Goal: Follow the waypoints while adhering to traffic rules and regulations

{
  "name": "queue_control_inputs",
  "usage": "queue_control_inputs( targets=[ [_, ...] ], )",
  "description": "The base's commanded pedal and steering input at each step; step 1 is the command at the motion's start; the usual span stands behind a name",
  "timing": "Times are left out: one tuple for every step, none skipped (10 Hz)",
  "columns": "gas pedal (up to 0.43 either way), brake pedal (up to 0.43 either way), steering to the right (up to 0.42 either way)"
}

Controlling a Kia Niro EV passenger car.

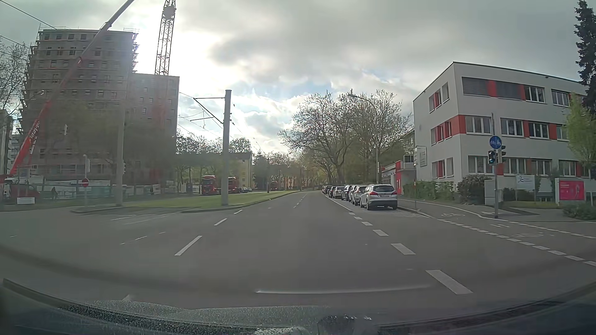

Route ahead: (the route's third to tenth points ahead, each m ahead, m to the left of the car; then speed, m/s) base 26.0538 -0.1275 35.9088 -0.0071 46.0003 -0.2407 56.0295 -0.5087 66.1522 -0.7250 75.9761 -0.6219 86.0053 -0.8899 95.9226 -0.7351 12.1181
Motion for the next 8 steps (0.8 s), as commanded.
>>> queue_control_inputs(
  targets=[
    [0.130,0.000,-0.011],
    [0.130,0.000,-0.011],
    [0.130,0.000,-0.011],
    [0.130,0.000,-0.011],
    [0.130,0.000,-0.011],
    [0.130,0.000,-0.010],
    [0.118,0.000,-0.008],
    [0.118,0.000,-0.004]
  ],
)
